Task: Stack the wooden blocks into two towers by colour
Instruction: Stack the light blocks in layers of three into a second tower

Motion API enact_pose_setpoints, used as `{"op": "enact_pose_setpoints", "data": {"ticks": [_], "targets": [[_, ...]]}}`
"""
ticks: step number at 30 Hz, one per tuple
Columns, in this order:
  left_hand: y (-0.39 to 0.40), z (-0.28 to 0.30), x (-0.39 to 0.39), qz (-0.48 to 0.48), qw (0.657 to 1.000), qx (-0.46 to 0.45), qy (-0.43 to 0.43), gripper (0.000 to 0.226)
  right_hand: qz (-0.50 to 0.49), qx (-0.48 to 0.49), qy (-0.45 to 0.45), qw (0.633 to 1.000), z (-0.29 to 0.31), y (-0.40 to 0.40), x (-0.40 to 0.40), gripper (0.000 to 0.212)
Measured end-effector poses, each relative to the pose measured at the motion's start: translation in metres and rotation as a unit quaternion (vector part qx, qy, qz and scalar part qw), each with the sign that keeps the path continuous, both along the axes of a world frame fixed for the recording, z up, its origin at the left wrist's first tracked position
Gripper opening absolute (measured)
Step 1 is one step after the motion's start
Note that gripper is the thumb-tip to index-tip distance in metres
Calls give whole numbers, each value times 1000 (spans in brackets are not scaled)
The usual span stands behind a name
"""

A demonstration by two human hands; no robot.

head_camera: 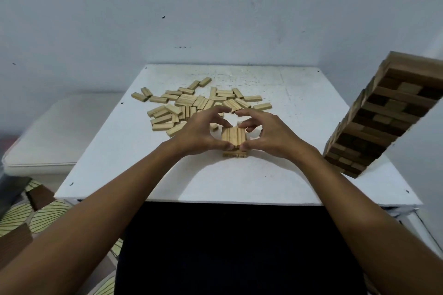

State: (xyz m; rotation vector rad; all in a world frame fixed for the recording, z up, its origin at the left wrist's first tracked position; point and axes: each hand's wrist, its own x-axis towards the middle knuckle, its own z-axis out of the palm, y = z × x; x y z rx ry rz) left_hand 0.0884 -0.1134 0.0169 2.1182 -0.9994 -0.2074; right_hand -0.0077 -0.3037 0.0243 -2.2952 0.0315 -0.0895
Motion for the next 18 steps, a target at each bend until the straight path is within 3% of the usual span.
{"op": "enact_pose_setpoints", "data": {"ticks": [18], "targets": [[-3,-6,-2,-19,1000,8,3,81,6,9,-6,1000,-9,-3,-1,79]]}}
